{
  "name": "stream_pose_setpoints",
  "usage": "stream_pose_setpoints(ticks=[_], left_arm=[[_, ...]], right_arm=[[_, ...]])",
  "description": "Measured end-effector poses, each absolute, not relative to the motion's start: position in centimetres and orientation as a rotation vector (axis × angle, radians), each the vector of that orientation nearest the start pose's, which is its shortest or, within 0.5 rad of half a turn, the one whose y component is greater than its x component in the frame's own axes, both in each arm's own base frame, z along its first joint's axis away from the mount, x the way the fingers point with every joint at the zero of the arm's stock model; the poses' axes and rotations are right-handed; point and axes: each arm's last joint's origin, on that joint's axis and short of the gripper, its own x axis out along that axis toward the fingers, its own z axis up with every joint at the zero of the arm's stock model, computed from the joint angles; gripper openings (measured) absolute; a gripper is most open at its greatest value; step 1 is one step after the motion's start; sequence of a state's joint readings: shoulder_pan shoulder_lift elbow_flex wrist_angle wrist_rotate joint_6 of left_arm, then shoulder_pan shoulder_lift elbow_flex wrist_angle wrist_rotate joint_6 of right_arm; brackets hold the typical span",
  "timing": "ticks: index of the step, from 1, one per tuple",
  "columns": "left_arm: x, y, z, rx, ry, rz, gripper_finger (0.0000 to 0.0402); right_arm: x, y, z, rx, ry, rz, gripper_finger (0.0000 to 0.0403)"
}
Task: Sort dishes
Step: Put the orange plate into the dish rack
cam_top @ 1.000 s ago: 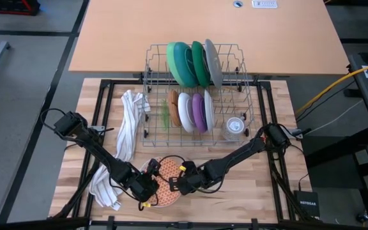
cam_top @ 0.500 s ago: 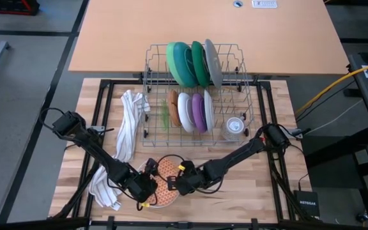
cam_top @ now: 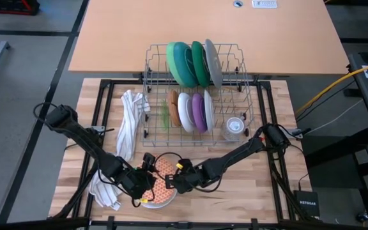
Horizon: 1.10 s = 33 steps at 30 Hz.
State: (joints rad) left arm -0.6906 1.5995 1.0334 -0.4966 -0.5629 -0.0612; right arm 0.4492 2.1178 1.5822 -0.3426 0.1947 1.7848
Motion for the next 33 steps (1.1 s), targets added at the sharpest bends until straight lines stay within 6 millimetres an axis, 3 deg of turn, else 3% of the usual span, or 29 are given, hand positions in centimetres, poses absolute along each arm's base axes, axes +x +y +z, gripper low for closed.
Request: stream_pose_setpoints(ticks=[6, 15, 24, 28, 33], left_arm=[[24.1, -18.7, 21.7, 0.504, 0.849, -0.086, 0.0125], [21.1, -18.3, 25.9, 0.376, 0.75, -0.115, 0.0089], [18.2, -16.8, 29.9, 0.222, 0.631, -0.142, 0.0059], [17.7, -16.4, 30.7, 0.212, 0.606, -0.153, 0.005], [17.5, -16.2, 30.7, 0.236, 0.614, -0.157, 0.0043]], right_arm=[[41.8, 19.5, 19.4, 1.328, 0.792, -0.529, 0.0013], [41.1, 19.1, 24.0, 1.153, 0.856, -0.655, 0.0013], [39.6, 18.3, 32.4, 1.099, 0.865, -0.685, 0.0012], [38.2, 17.6, 36.6, 1.113, 0.842, -0.671, 0.0012], [35.4, 16.2, 39.8, 1.201, 0.787, -0.678, 0.0012]])
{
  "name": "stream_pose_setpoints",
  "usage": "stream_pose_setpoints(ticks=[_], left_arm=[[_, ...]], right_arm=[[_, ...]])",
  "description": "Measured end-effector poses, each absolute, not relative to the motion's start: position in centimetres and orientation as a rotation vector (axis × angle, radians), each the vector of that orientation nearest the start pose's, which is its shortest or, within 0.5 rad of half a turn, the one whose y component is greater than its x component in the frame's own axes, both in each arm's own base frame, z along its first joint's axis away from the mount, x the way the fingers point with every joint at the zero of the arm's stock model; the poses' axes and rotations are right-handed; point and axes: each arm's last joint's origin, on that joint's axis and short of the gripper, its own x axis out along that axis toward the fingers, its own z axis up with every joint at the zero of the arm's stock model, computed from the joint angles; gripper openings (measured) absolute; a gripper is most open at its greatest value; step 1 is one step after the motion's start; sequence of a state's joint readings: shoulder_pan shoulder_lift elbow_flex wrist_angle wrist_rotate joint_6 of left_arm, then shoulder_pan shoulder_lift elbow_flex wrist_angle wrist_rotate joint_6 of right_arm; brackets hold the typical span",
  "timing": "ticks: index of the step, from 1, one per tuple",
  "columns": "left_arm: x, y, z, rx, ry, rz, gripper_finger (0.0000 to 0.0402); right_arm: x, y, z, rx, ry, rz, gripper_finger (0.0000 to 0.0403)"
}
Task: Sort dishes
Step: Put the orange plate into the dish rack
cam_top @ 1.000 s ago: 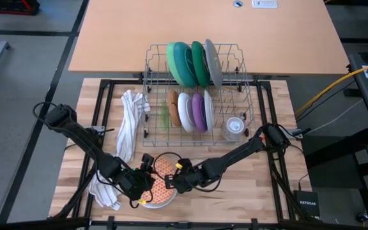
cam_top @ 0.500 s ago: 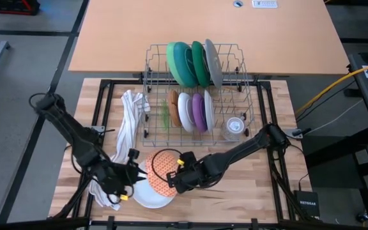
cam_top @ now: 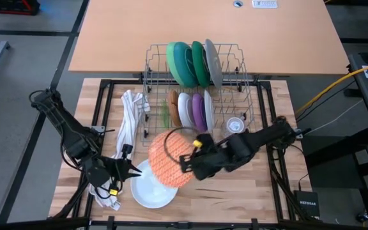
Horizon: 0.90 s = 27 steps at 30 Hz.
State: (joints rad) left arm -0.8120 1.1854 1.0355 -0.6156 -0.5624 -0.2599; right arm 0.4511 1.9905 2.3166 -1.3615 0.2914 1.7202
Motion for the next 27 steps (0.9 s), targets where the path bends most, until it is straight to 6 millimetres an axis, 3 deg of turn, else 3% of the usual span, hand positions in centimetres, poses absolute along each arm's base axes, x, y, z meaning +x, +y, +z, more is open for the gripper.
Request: stream_pose_setpoints(ticks=[7, 17, 27], left_arm=[[17.4, -16.1, 30.5, 0.217, 0.642, -0.136, 0.0037], [17.5, -15.9, 30.5, 0.195, 0.622, -0.079, 0.0034], [17.5, -15.8, 30.6, 0.184, 0.606, -0.039, 0.0031]], right_arm=[[30.5, 13.5, 43.5, 1.162, 0.691, -0.812, 0.0012], [25.5, 10.7, 48.4, 1.144, 0.496, -0.708, 0.0012], [21.9, 8.6, 50.8, 1.025, 0.389, -0.664, 0.0012]])
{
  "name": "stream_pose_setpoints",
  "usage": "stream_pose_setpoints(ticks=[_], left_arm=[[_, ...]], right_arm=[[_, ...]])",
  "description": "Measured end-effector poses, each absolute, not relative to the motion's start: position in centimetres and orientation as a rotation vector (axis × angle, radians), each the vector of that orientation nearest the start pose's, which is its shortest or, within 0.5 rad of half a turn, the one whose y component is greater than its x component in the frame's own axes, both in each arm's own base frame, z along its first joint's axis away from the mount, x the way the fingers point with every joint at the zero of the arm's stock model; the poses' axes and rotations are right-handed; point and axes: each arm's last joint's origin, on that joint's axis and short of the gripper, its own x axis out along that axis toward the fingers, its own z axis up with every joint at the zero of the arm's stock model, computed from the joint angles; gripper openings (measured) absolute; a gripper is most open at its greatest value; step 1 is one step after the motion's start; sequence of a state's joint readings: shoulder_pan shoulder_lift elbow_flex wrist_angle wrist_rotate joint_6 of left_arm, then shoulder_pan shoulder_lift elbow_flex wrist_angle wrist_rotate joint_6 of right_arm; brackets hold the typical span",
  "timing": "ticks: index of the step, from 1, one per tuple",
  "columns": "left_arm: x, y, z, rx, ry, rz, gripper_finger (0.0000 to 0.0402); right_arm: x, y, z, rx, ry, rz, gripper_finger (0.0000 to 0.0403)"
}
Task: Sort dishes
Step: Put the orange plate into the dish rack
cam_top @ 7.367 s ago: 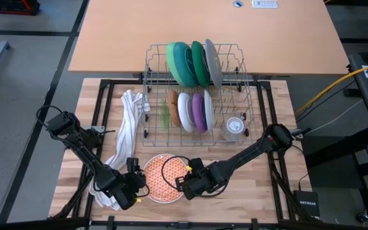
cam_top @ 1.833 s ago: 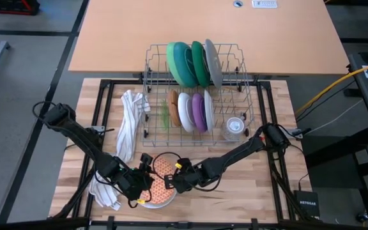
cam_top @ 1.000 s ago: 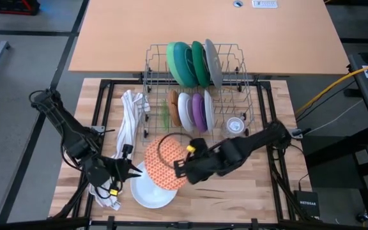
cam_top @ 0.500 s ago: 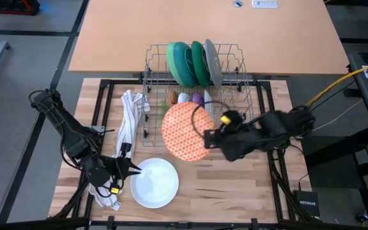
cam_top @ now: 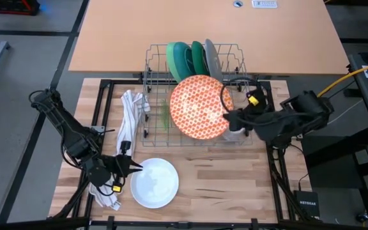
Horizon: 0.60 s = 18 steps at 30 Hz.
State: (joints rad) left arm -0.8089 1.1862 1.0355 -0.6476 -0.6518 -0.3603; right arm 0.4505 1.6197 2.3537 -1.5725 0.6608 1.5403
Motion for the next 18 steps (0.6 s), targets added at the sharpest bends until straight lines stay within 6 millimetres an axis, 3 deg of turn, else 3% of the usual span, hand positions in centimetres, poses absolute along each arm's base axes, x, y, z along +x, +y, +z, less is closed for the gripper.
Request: stream_pose_setpoints(ticks=[8, 18], left_arm=[[17.5, -15.8, 30.6, 0.152, 0.6, -0.016, 0.0026], [18.2, -15.1, 30.6, 0.112, 0.592, 0.052, 0.0025]], right_arm=[[19.2, 6.6, 51.3, 0.937, 0.321, -0.698, 0.0012], [12.7, 0.4, 47.1, 0.965, 0.304, -0.955, 0.0012]])
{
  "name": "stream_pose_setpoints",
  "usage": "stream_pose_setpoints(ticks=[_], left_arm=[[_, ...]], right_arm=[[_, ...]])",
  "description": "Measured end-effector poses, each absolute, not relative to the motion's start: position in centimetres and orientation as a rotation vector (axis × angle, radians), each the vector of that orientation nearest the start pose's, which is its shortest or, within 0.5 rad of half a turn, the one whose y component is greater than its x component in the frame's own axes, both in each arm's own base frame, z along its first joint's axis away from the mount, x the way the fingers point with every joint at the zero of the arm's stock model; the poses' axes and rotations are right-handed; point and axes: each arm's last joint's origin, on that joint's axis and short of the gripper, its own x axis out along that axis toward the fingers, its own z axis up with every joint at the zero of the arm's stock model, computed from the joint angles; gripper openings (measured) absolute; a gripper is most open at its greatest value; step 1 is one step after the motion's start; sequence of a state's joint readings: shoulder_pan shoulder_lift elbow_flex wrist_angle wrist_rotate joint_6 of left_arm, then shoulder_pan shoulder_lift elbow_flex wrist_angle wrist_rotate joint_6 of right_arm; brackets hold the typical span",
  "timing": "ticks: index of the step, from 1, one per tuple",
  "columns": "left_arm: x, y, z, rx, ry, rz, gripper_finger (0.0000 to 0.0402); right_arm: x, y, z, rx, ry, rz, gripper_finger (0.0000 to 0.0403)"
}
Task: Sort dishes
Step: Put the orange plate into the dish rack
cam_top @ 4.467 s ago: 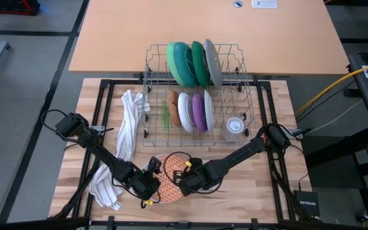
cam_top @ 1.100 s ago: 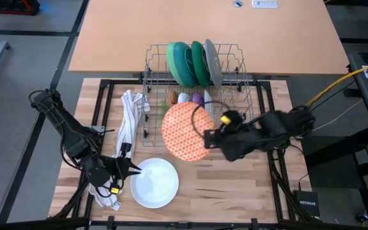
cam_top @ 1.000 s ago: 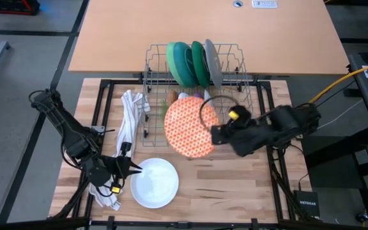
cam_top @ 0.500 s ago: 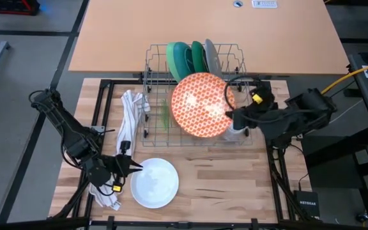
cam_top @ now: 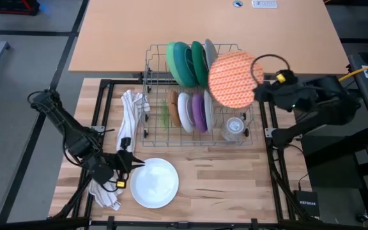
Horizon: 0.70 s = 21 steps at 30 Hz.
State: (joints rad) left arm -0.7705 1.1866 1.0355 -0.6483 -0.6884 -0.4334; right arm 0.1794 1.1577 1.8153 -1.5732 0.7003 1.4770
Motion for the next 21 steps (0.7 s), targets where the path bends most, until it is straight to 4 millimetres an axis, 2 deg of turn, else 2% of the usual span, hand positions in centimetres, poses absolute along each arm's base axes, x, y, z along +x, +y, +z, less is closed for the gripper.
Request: stream_pose_setpoints(ticks=[4, 8, 10, 14, 21], left_arm=[[18.8, -14.3, 30.6, 0.1, 0.594, 0.093, 0.0021], [19.4, -13.4, 30.6, 0.088, 0.596, 0.135, 0.0015], [19.6, -13.0, 30.6, 0.089, 0.598, 0.153, 0.0013], [20.2, -12.3, 30.6, 0.087, 0.602, 0.188, 0.0013], [20.7, -11.3, 30.6, 0.106, 0.609, 0.224, 0.0011]], right_arm=[[10.3, -0.7, 45.0, 1.057, 0.268, -1.044, 0.0012], [10.1, -0.9, 42.4, 1.093, 0.356, -1.091, 0.0012], [10.8, -0.8, 41.1, 1.1, 0.415, -1.118, 0.0012], [13.3, -0.5, 38.5, 1.07, 0.518, -1.204, 0.0012], [17.2, -0.2, 36.3, 0.996, 0.628, -1.284, 0.0012]])
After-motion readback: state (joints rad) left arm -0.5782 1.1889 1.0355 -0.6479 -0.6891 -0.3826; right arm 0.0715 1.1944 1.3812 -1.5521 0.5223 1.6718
